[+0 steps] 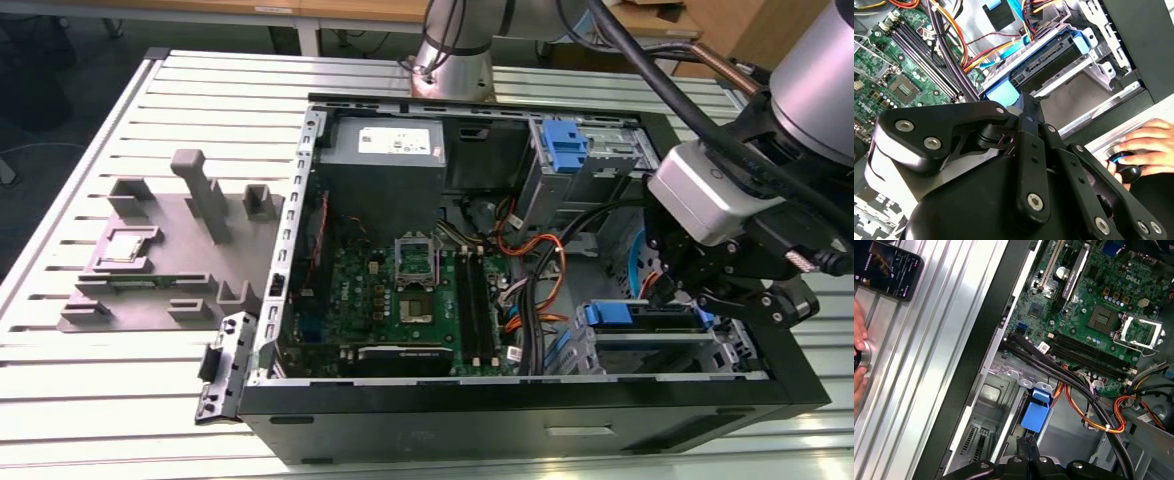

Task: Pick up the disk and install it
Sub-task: 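Insert the first disk wire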

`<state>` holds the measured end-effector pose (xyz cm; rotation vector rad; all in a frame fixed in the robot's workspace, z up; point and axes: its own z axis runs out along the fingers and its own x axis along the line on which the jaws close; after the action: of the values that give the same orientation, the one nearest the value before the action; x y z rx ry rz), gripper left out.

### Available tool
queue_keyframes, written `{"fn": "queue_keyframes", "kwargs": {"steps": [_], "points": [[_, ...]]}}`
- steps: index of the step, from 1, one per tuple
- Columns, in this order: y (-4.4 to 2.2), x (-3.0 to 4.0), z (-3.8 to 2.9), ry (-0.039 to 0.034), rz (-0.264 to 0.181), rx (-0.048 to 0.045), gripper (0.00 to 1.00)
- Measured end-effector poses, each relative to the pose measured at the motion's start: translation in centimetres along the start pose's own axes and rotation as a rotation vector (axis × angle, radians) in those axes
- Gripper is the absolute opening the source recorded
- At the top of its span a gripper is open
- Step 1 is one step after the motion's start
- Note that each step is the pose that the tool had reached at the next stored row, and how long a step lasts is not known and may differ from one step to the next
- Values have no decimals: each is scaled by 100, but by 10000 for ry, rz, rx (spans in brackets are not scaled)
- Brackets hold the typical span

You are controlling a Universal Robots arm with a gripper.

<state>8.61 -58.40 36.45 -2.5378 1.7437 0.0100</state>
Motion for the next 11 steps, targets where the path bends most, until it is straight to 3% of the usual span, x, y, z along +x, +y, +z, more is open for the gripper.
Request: {"fn": "queue_keyframes", "kwargs": {"steps": [5,11], "points": [[-1,1,7,-29,-769,-19,10],[-78,-6,13,-14,-783,17,10]]}}
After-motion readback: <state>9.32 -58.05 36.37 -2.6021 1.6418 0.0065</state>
